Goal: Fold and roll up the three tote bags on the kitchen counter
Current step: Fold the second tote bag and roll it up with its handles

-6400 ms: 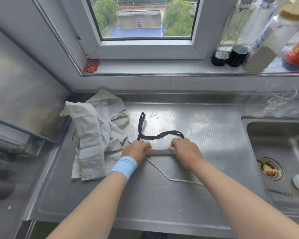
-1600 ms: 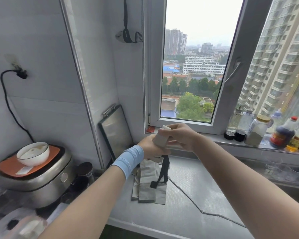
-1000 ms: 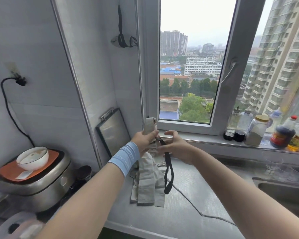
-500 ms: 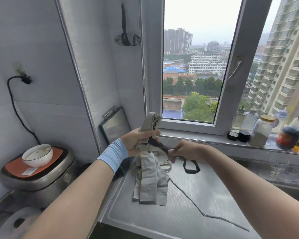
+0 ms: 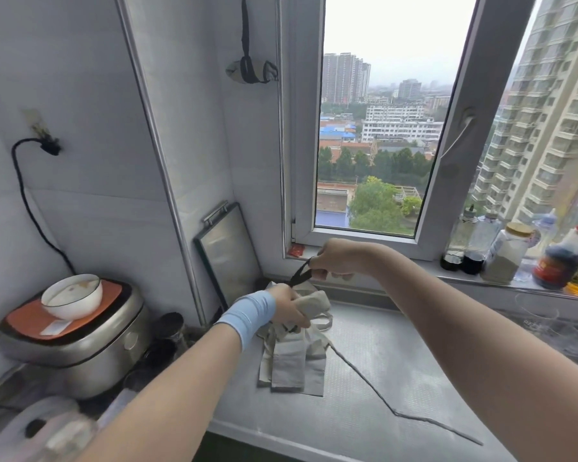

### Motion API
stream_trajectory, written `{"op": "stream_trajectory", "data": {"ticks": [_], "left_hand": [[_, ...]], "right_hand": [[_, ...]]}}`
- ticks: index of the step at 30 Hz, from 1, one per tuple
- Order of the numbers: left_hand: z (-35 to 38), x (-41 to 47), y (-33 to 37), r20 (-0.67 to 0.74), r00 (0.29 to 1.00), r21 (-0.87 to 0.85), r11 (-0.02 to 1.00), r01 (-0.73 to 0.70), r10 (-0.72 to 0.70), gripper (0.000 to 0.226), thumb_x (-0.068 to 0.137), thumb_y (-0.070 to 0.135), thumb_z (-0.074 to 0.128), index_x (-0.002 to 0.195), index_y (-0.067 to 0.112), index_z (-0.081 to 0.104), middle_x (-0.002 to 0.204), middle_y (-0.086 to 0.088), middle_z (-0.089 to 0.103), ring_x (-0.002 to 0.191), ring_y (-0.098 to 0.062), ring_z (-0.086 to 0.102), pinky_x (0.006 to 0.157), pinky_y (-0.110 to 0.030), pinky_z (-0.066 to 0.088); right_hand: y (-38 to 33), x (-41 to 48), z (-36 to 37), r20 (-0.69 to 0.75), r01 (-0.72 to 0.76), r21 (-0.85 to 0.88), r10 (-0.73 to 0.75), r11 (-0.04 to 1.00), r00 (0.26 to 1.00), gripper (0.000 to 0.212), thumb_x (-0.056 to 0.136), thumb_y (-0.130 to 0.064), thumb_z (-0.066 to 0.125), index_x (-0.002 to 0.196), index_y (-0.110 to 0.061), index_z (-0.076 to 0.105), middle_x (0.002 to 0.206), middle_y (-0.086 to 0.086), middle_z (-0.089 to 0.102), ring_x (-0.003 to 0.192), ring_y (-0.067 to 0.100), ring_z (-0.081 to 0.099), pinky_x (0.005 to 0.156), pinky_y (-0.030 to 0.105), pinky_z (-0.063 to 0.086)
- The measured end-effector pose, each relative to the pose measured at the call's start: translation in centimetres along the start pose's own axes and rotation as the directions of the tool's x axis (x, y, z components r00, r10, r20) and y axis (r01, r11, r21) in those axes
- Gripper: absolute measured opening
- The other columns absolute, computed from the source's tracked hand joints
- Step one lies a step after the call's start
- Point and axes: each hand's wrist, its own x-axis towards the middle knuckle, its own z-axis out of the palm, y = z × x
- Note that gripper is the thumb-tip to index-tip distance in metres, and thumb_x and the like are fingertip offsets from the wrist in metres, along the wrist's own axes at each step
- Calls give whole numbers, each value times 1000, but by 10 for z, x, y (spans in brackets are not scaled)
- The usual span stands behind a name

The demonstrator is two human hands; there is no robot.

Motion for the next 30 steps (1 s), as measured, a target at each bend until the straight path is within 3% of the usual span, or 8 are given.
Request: {"op": "stream_trajectory", "data": {"ticks": [6, 9, 12, 16, 21, 24, 27, 30], "left_hand": [[-14, 7, -44, -189, 972, -471, 882, 34, -138, 40, 72, 31, 84, 100, 10, 64, 86, -5, 70, 70, -16, 65, 61, -28, 56], [-19, 8, -48, -144, 984, -715, 698, -29, -106, 47, 72, 26, 85, 108, 1, 67, 93, -12, 75, 77, -22, 70, 71, -40, 60], [-21, 6, -42, -146, 988, -826, 555, -94, -49, 37, 79, 19, 79, 106, -3, 67, 97, -17, 70, 65, -20, 64, 56, -31, 54], [-16, 7, -38, -48, 993, -926, 369, -84, 104, 31, 84, 5, 64, 113, -7, 61, 97, -20, 65, 76, -25, 64, 57, -28, 53], [24, 13, -24, 5, 998, -672, 739, -39, 57, 22, 79, 10, 70, 101, 11, 63, 84, -3, 61, 69, -13, 56, 58, -20, 48], [56, 22, -23, 9, 986, -428, 892, -145, 165, 40, 67, 10, 74, 106, 7, 69, 91, 0, 69, 78, -9, 61, 76, -23, 51], [88, 31, -24, 25, 985, -442, 885, -143, 172, 37, 67, -8, 76, 101, 5, 71, 87, 8, 71, 80, -4, 65, 77, -17, 53], [121, 38, -20, 29, 977, -331, 924, -189, 210, 41, 67, -14, 72, 105, 4, 71, 100, 14, 68, 91, -7, 66, 75, -13, 53]], "right_hand": [[20, 1, 10, -61, 173, 314, -162, 934, 985, 23, 99, -29, 56, 90, -20, 74, 86, -8, 70, 79, 11, 58, 70, 25, 46], [33, 8, 29, -54, 155, 792, -185, 590, 981, 23, 99, -22, 52, 93, -12, 72, 81, 1, 65, 70, 15, 55, 66, 28, 39], [46, 9, 49, 62, 21, 948, -249, 316, 966, 25, 93, -23, 45, 79, -15, 64, 87, 0, 67, 64, 17, 50, 65, 32, 35], [75, 18, 79, 210, -160, 894, -76, 418, 975, 23, 96, -18, 38, 79, -18, 54, 72, -2, 51, 59, 14, 42, 58, 28, 34], [114, 23, 95, 329, -326, 703, 117, 633, 937, 25, 102, -30, 49, 87, -17, 64, 62, -6, 46, 47, 9, 32, 46, 20, 27], [139, 24, 103, 386, -382, 594, 166, 708, 907, 12, 97, -16, 55, 98, -11, 66, 70, 0, 60, 49, 11, 44, 49, 20, 36], [171, 23, 113, 468, -427, 601, 136, 676, 873, 18, 95, -19, 55, 105, -9, 67, 92, 6, 69, 71, 18, 64, 68, 30, 51], [202, 18, 124, 558, -537, 670, 128, 513, 820, 42, 99, -32, 40, 107, -3, 68, 102, 13, 70, 94, 32, 67, 77, 41, 55]]}}
